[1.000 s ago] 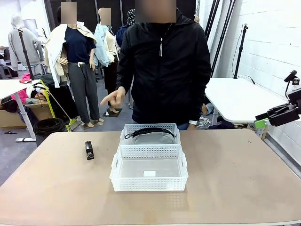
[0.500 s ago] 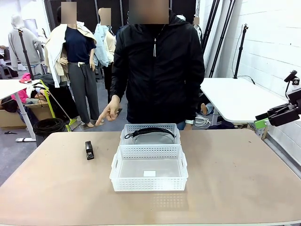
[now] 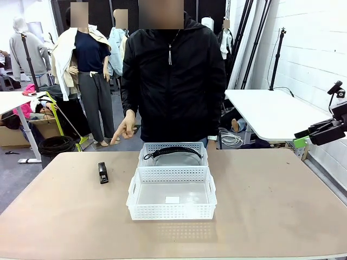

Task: Distribute items into two baskets.
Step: Pick up the Stapler that the person points to.

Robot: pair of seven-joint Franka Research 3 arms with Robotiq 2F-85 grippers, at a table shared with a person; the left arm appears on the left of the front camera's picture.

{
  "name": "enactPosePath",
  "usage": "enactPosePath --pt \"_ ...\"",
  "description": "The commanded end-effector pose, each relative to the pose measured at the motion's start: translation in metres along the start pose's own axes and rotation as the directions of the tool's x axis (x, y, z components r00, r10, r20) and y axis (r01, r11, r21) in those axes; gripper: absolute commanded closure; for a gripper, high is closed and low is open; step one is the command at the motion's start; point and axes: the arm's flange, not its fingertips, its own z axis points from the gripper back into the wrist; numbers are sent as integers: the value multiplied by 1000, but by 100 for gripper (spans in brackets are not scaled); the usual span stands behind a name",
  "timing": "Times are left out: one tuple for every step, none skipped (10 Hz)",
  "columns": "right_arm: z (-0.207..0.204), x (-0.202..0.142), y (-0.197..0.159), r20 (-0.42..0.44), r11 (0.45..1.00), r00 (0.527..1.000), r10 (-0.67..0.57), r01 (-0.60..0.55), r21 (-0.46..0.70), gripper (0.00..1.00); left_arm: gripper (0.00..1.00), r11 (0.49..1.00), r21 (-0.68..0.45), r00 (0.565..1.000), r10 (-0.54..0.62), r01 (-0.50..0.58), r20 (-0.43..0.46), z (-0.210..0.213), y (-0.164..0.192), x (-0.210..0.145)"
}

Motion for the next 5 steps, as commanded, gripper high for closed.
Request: enactPosePath --pt "-4 -4 2 30 1000 1000 11 -11 5 0 0 1000 -7 1000 2 -2 15 0 1 0" --pt "-4 -4 2 30 1000 1000 11 -11 5 0 0 1000 -7 1000 2 -2 15 0 1 0" --pt "-4 -4 2 30 1000 1000 11 -11 5 0 0 1000 -7 1000 2 -2 15 0 1 0" --pt "-4 -4 2 30 1000 1000 11 -11 5 0 0 1000 -7 1000 2 -2 15 0 1 0" --pt "-4 -4 2 30 1000 1000 11 -11 5 0 0 1000 0 1000 0 0 0 0 0 0"
